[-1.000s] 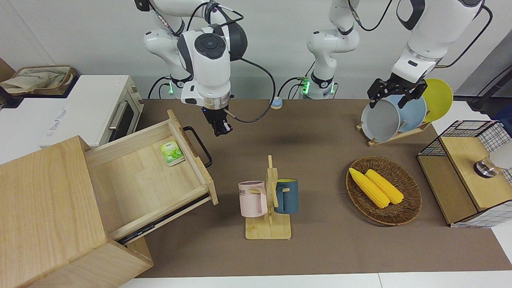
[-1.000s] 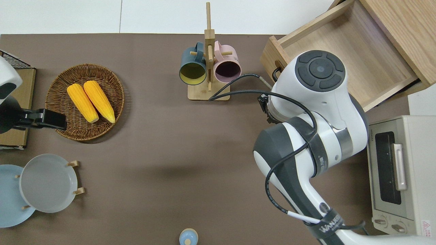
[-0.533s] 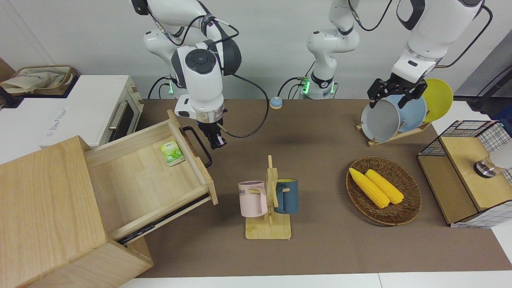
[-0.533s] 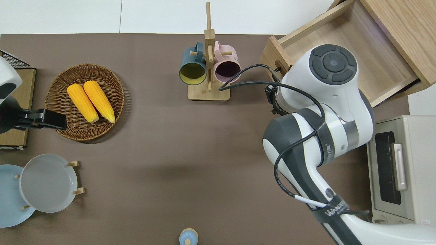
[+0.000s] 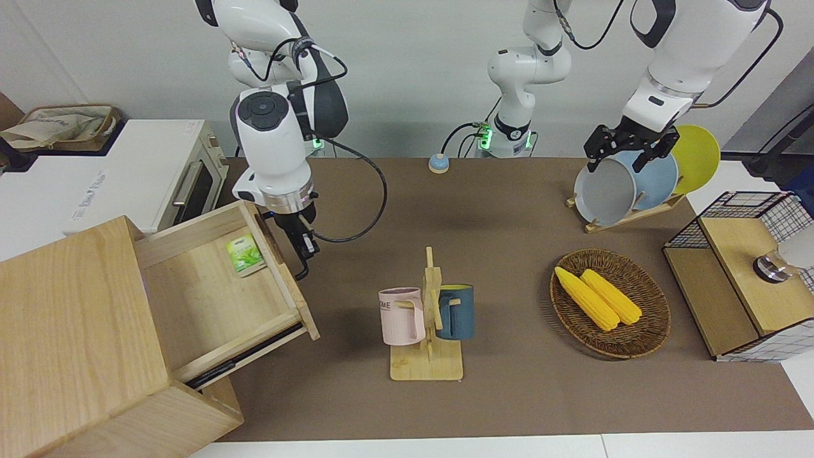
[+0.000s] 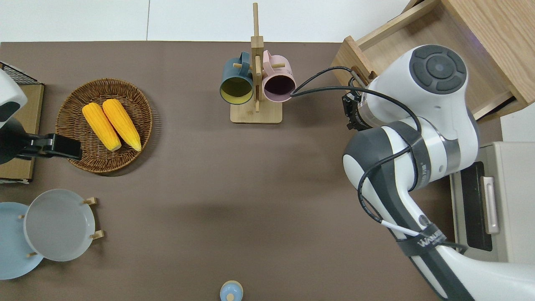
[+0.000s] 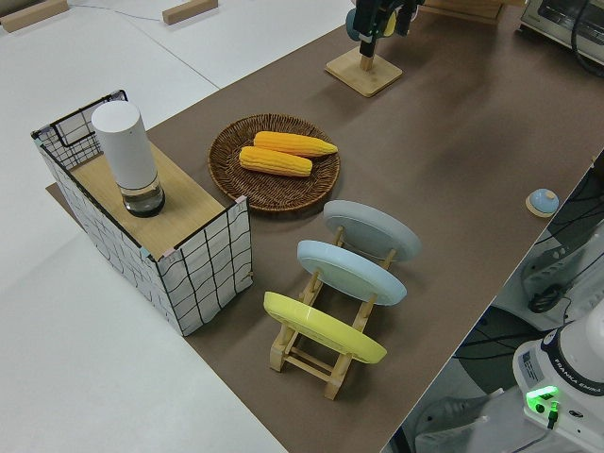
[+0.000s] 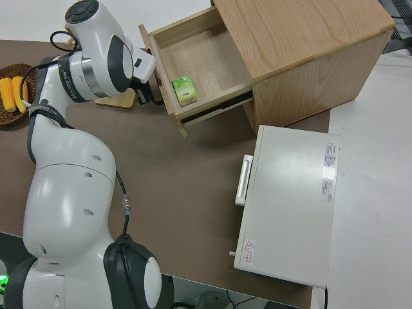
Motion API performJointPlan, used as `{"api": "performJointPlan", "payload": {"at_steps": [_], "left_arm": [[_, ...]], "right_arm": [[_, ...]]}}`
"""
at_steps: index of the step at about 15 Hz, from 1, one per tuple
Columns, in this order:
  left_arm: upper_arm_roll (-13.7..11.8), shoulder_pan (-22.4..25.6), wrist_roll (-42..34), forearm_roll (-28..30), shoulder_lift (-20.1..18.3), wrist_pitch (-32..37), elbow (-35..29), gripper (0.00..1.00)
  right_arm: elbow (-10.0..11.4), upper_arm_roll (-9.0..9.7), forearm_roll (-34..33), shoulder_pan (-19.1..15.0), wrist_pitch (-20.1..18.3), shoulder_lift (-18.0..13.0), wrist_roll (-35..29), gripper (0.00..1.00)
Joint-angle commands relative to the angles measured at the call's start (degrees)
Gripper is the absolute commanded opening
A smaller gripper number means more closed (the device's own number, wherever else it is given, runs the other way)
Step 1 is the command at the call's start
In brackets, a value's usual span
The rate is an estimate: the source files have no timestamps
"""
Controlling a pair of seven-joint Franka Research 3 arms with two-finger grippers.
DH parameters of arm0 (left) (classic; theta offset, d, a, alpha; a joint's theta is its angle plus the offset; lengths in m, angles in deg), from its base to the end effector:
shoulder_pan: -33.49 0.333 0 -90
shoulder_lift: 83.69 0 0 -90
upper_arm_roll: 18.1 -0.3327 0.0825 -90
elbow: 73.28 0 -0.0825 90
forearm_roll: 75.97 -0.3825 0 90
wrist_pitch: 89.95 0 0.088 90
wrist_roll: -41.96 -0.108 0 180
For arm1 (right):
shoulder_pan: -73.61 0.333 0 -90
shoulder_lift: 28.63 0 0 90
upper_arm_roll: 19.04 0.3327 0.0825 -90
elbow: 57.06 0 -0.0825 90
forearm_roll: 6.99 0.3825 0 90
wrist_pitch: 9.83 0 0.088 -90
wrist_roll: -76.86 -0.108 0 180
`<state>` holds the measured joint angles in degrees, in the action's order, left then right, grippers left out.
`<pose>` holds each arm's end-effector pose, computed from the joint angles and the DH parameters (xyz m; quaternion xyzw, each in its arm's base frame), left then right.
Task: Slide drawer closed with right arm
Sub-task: 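Push the drawer front away from the robot with the right gripper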
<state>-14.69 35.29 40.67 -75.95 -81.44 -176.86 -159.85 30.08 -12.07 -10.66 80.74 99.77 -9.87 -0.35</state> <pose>0.5603 -0.0150 0.6417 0.9995 -0.0253 -0.0166 0.0013 0.6535 0.1484 0.4953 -0.8547 0.5180 -0.0314 0.0162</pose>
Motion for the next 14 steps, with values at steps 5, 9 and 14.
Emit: {"api": "performJointPlan", "payload": {"at_steps": [5,9,14], "left_arm": [[0.37,0.22,-0.56,-0.98,0.65,1.13,1.49,0.99],[0.37,0.22,-0.56,-0.98,0.65,1.13,1.49,0.99],[0.37,0.22,-0.56,-0.98,0.65,1.13,1.49,0.99]], "right_arm": [[-4.08,1.38,-0.02,-8.00,2.19,2.68,10.91,0.000],[-5.48,1.47,-0.02,-11.96,2.54,4.26,19.26,0.000],[-7.60,1.56,-0.20,-14.69,6.67,6.11,20.42,0.000]]}}
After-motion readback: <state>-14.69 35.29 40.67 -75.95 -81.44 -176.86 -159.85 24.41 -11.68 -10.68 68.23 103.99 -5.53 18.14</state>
